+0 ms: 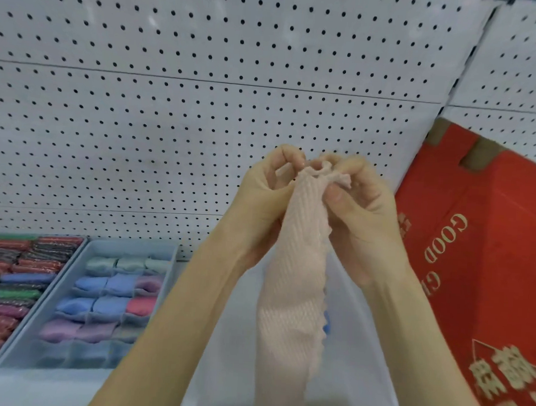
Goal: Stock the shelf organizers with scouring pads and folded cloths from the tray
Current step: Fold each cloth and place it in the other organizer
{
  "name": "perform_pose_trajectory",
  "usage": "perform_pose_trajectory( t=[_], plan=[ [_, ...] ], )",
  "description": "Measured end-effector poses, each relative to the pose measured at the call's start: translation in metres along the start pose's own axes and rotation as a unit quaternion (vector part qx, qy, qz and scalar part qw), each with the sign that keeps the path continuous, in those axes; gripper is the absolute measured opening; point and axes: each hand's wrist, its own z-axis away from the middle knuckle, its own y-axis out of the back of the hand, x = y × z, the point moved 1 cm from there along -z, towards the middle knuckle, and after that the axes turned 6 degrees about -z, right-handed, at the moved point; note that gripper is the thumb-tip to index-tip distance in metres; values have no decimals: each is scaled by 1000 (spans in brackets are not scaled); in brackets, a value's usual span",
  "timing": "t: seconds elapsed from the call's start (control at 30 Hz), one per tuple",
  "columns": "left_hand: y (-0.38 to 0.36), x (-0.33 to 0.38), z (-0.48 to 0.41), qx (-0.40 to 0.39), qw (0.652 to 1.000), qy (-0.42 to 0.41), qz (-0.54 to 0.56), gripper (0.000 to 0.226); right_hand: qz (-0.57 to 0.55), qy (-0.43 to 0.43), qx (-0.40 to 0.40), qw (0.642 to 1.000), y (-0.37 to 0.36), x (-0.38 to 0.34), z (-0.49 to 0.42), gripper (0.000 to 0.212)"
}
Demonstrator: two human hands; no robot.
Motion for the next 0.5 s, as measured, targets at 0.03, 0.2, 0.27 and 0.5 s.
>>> perform_pose_trajectory(
  t=[0.03,0.2,0.27,0.5],
  plan=[
    [-3,-1,0,29,999,10,13,20,2,0,8,1000,-1,0,2,15],
    [-3,-8,10,58,993,54,-88,23,80,1,71,994,-1,0,10,12],
    [5,-13,14,41,995,63,-70,61,119,6,99,988,3,-2,10,13],
    [14,-44,27,-40,985,88,-143,37,201,-31,100,974,5,-11,10,13]
  ],
)
